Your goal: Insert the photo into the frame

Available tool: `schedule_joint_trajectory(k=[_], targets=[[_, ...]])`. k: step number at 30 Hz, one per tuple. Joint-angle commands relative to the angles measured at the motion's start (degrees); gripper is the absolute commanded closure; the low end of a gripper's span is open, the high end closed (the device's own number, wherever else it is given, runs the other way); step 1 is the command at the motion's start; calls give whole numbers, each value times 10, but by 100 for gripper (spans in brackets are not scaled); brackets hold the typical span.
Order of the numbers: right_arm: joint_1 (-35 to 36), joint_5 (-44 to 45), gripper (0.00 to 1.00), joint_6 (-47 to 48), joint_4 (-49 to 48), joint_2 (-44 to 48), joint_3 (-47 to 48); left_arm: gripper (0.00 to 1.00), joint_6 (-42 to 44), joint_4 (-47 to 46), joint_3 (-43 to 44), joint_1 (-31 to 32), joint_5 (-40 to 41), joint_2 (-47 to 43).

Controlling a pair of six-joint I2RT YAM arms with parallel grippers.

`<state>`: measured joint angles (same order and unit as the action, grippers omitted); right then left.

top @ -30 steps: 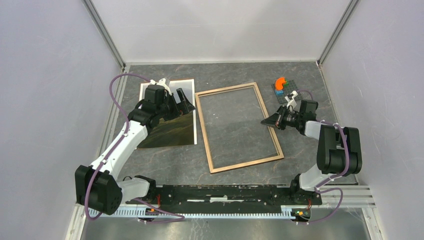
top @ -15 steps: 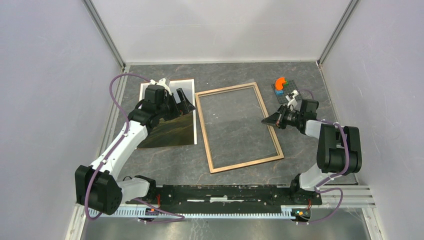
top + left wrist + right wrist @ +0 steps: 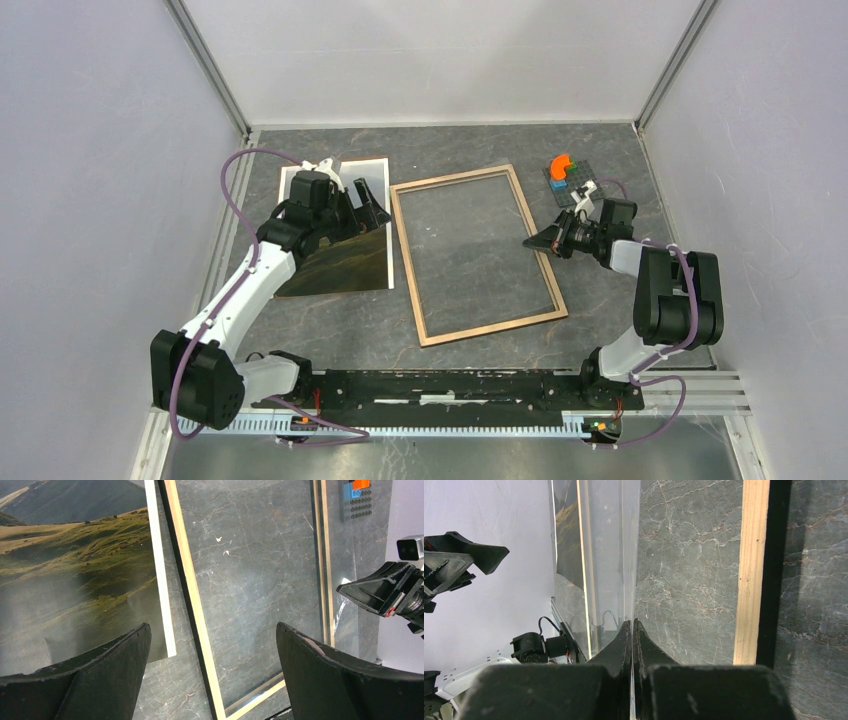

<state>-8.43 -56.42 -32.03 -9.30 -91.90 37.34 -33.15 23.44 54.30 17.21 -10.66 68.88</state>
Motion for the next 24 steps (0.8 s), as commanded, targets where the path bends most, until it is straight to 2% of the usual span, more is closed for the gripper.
schedule_joint_trajectory(k=[1, 24], targets=[[-4, 3, 100, 18, -6, -3, 20, 0, 8, -24, -3, -2, -7, -2], [-4, -2, 100, 27, -4, -13, 21, 0, 2, -35, -11, -2, -16, 2]])
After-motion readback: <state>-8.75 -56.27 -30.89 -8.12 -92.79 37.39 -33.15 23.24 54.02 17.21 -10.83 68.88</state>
